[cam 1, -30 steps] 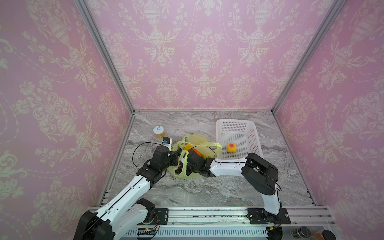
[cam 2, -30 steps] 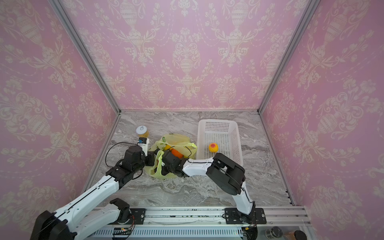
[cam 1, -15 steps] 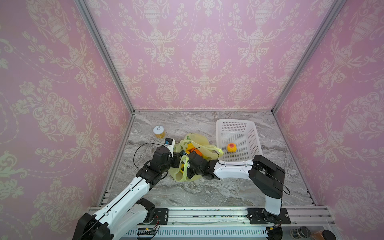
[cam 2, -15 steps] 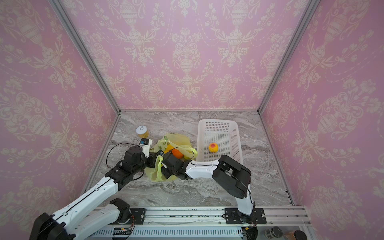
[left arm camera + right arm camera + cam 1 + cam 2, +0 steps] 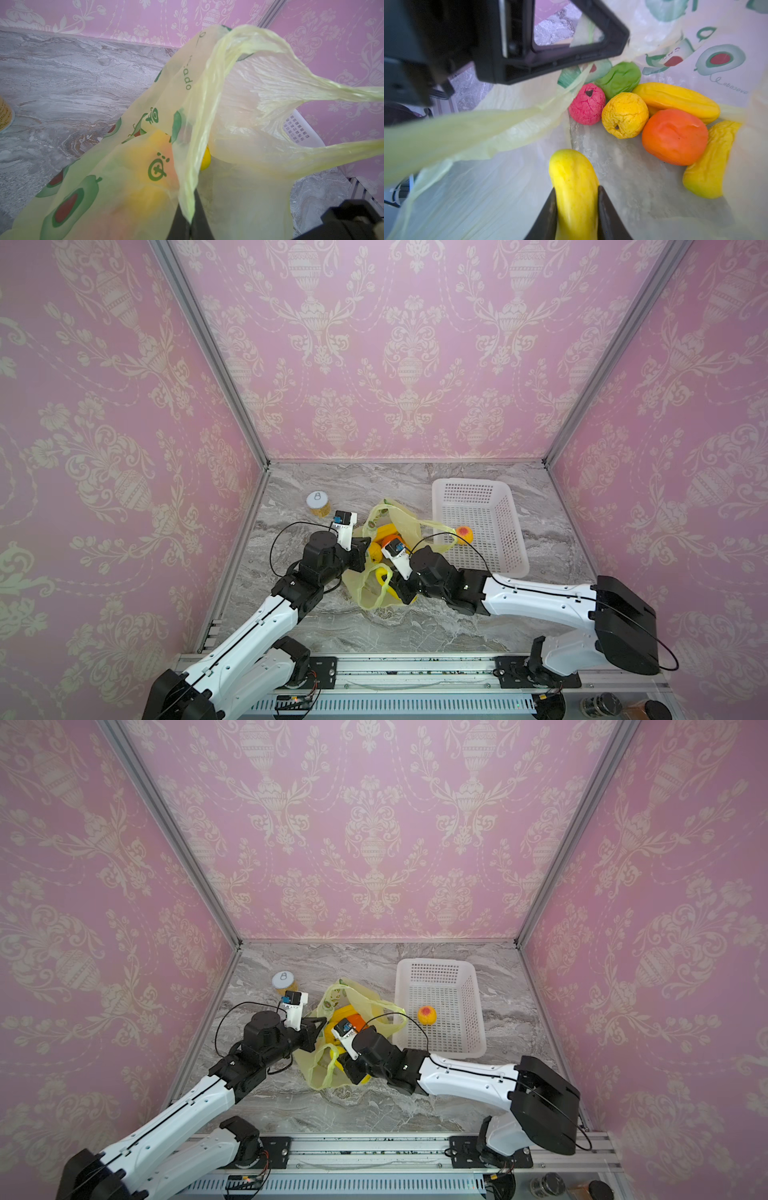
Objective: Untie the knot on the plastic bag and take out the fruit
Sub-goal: 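Lift the yellow mango out with the right gripper and carry it over the basket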
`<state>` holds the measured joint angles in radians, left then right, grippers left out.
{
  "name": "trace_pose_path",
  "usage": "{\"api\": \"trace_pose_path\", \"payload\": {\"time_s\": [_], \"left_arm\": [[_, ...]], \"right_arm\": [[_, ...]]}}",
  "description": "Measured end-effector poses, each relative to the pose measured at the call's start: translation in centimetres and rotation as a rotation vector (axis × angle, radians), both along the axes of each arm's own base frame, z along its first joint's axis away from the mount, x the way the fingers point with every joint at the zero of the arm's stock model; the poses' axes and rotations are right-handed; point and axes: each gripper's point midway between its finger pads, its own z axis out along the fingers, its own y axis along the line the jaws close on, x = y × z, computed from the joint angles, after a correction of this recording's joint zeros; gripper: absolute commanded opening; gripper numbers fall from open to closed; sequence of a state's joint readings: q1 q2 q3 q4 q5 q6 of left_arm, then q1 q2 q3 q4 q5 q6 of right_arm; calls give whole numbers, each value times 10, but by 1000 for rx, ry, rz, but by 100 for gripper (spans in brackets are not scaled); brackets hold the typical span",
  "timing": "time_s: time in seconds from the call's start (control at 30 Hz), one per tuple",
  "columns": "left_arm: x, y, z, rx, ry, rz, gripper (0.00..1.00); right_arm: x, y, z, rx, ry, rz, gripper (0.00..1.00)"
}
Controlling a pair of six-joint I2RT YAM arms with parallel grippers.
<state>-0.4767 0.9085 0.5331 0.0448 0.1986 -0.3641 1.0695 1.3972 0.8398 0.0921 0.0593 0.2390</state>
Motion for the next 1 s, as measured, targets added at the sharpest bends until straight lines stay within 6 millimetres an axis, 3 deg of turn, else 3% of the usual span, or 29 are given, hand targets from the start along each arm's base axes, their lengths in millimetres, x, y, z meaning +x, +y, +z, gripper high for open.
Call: {"api": "trace_pose_path", "payload": {"time_s": [0.23, 0.4, 0.5, 0.7, 0.87, 1.0], "left_arm": [[0, -1, 1, -2, -1, -3, 0], [0, -1, 1, -3, -1, -5, 0], [0, -1, 1, -4, -3, -5, 0], [-2, 0, 8, -13, -21, -5, 0], [-3, 0, 13, -23, -36, -6, 0], [-3, -1, 17, -34, -47, -11, 0]], "right_arm": [[-10, -37, 52, 111, -89, -47, 12], [-5, -87, 88, 172, -185, -185, 8], [6, -124, 94, 175, -228, -308, 7], [31, -203, 81, 139, -249, -587, 6], [58, -244, 62, 95, -209, -770, 4], [87, -267, 26, 3, -117, -886, 4]]}}
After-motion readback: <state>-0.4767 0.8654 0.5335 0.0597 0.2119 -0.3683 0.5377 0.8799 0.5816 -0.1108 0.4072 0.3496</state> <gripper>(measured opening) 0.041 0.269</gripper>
